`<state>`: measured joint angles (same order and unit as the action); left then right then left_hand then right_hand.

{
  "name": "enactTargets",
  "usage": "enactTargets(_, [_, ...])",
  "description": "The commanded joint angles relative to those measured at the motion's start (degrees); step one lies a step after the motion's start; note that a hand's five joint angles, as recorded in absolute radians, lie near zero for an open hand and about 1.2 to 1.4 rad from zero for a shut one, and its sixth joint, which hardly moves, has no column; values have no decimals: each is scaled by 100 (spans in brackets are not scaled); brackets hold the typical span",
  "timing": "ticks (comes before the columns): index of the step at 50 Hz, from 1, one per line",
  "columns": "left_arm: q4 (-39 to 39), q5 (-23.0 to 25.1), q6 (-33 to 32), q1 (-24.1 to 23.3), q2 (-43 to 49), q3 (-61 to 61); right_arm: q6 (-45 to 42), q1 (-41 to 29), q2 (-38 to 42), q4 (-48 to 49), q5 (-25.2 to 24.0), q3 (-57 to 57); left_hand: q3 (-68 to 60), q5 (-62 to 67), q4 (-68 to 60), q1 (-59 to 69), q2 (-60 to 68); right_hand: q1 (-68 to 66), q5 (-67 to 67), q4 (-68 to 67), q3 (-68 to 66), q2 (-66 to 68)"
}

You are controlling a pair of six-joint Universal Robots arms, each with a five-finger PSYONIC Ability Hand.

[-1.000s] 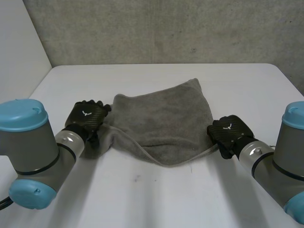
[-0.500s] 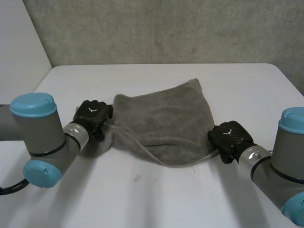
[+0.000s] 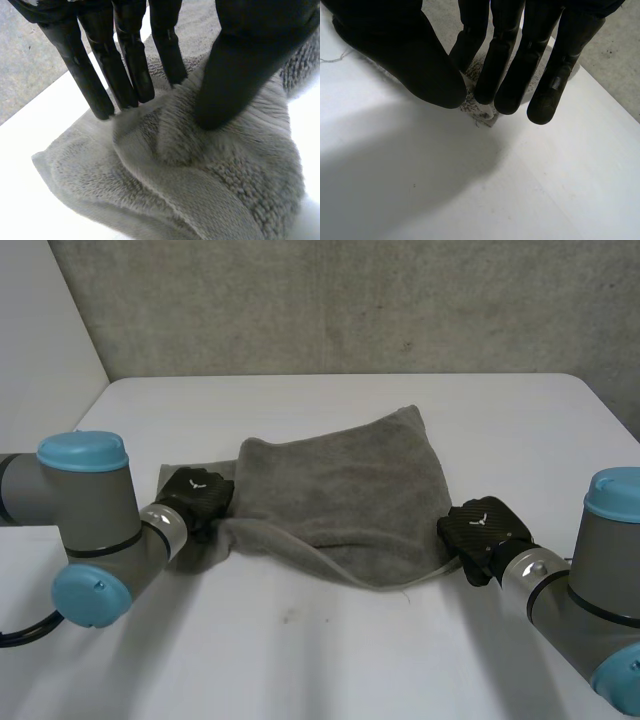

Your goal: Fold the towel.

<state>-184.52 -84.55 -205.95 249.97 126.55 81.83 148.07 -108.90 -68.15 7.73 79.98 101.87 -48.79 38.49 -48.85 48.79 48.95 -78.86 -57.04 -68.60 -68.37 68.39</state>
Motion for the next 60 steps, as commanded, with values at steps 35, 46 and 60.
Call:
enactTargets(35, [249, -299, 767, -18, -3517, 263, 276, 167, -1763, -3067, -158, -3640, -3121, 3151, -3115, 3121, 3105, -114, -1296, -1140, -1163, 1161])
enactTargets(46, [487, -308, 793, 79, -1715, 0, 521, 88, 39, -2970, -193, -3516, -3121, 3151, -3115, 3121, 3105, -114, -1296, -1140, -1163, 1161])
enactTargets(60, [488, -378, 784, 149, -1510, 569, 934, 158, 637, -2830, -1186, -2382, -3121, 3151, -3115, 3121, 3105, -114, -1296, -1140, -1163, 1161])
